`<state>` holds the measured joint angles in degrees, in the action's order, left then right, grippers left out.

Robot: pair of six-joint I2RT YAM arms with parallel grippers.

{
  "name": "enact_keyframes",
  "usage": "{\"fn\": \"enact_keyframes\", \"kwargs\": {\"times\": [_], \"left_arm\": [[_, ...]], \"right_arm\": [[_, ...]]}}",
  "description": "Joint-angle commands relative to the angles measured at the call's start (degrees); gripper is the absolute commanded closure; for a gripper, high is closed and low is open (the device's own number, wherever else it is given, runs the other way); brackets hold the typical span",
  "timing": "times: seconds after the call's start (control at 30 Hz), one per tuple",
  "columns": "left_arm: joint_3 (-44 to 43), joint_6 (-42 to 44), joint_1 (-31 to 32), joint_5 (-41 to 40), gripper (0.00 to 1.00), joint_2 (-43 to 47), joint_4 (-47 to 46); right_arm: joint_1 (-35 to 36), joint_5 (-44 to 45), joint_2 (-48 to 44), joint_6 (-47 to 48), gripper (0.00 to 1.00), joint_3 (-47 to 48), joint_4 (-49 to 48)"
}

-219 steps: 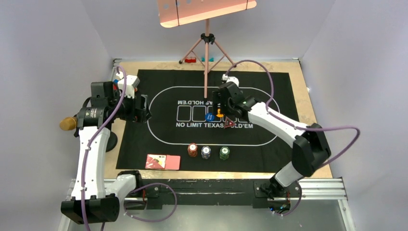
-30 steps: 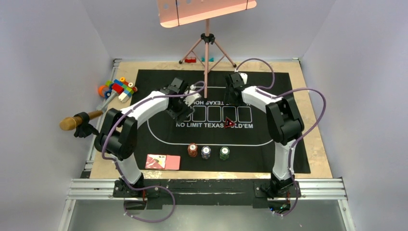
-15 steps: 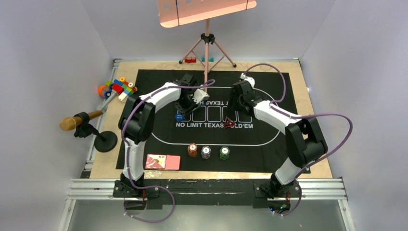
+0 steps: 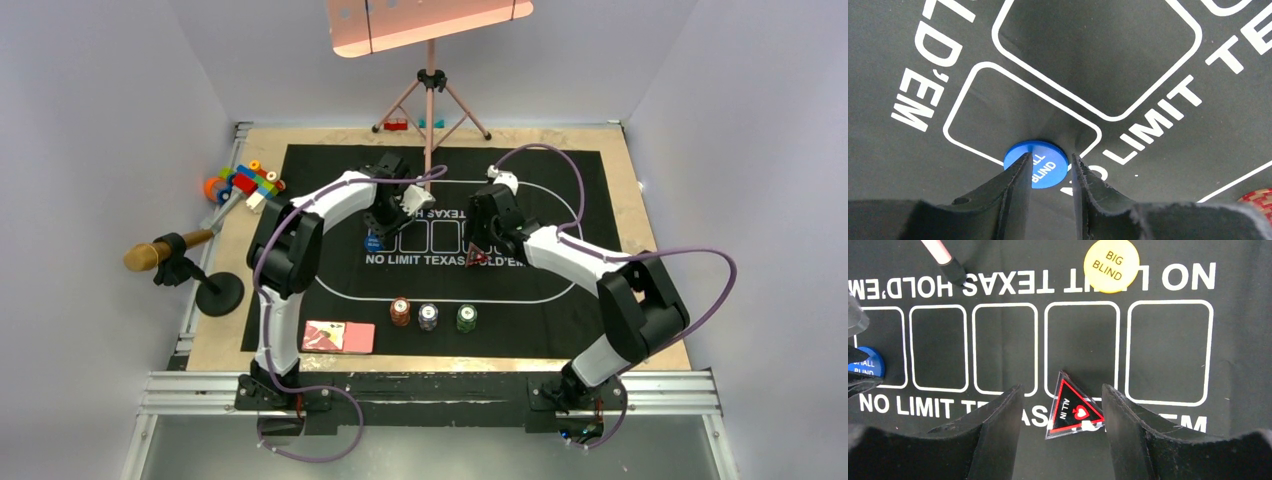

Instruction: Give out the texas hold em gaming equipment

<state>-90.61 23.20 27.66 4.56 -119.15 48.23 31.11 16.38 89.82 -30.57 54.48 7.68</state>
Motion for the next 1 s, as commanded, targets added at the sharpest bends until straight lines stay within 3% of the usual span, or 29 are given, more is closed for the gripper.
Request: {"fn": "enact_keyframes", "kwargs": {"times": [0.0, 0.13, 0.27, 0.57, 0.7, 0.8, 0.97], "left_arm": [[-3.44, 0.56, -0.24, -0.32, 0.66, -1.88, 1.28], [-1.72, 1.24, -0.25, -2.58, 0.8, -1.49, 1.78], [1.86, 2.37, -0.24, -6.42, 0.82, -0.66, 0.81], [5.58, 1.29, -0.35, -5.65, 0.81, 5.65, 0.79], [4.09, -3.18, -1.88, -0.88, 0.71, 11.17, 2.0], [3.18, -6.86, -6.47, 5.31, 0.55, 14.88, 3.82], [7.01, -7.56, -14.79, 12.78, 0.41, 24.3, 5.67]], "right_arm": [[0.32, -0.21, -1.82, 0.26, 0.39, -0.51, -3.04], [0.61, -0.16, -2.3, 0.95, 0.39, -0.97, -3.97], [0.85, -0.79, -2.39, 1.3, 0.39, -1.69, -5.47], [1.56, -2.6, -0.24, 2.91, 0.37, -0.06, -6.34], [3.5, -5.08, 2.19, 3.92, 0.36, 3.49, -6.48], [6.6, -6.4, 6.69, 3.96, 0.37, 7.87, -5.96], [12.12, -7.61, 16.54, 3.8, 0.42, 18.21, -3.47]]}}
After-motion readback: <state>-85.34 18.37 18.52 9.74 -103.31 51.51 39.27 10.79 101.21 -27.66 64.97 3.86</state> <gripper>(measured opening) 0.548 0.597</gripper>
